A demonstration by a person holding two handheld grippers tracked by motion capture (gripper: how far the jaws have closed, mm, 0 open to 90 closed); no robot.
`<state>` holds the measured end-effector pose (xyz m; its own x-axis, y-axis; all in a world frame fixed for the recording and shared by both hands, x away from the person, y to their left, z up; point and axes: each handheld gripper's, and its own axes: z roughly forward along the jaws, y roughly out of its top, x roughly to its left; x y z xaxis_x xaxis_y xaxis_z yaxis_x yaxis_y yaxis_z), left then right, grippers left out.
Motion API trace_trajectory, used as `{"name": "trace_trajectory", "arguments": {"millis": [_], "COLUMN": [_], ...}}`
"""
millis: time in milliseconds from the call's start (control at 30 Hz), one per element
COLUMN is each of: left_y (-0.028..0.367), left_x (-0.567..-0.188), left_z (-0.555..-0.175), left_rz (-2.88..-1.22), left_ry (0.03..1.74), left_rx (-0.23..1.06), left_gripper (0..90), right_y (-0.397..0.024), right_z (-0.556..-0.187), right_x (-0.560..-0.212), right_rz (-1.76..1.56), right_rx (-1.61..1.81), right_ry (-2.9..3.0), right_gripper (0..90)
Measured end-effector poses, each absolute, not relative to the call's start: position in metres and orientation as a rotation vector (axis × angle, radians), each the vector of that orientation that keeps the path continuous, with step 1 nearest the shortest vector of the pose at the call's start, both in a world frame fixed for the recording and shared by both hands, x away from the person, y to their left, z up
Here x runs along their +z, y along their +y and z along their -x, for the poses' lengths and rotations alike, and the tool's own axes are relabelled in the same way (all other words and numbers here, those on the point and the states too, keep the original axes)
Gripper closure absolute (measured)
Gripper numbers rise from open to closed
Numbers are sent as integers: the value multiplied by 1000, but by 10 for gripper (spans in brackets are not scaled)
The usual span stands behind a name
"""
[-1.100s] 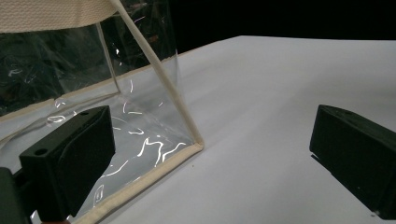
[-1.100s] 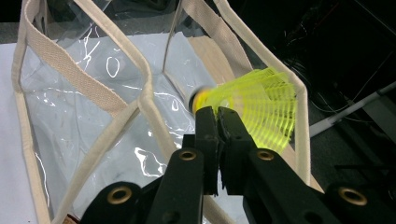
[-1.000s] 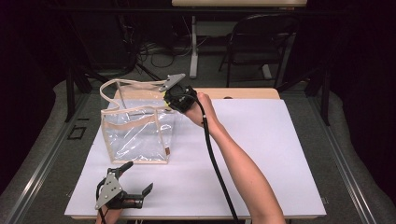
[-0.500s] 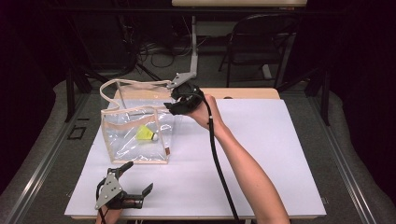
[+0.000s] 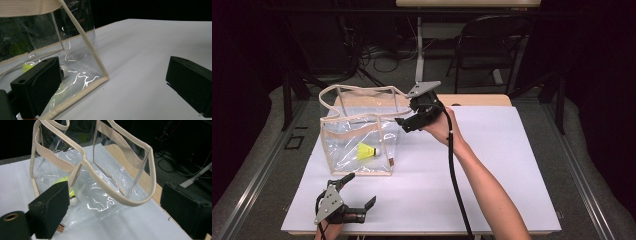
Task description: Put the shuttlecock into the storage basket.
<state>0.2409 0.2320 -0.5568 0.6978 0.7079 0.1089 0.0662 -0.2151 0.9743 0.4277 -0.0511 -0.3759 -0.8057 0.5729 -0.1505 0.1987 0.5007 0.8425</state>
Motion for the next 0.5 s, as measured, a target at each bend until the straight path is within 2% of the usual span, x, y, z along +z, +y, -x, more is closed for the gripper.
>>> {"name": "trace_trajectory", "arguments": {"millis": [500], "left_y": [232], "left_x": [-557], "left_z": [-240], "left_rz": [-1713], "left_ry": [623], "left_rx": [668], "left_gripper": [2], "right_y": [-80], "right_z": [-409], "right_x": [-388], "right_rz": [-666], "right_rx": [1282], "right_ry": [2286], "right_gripper": [0]}}
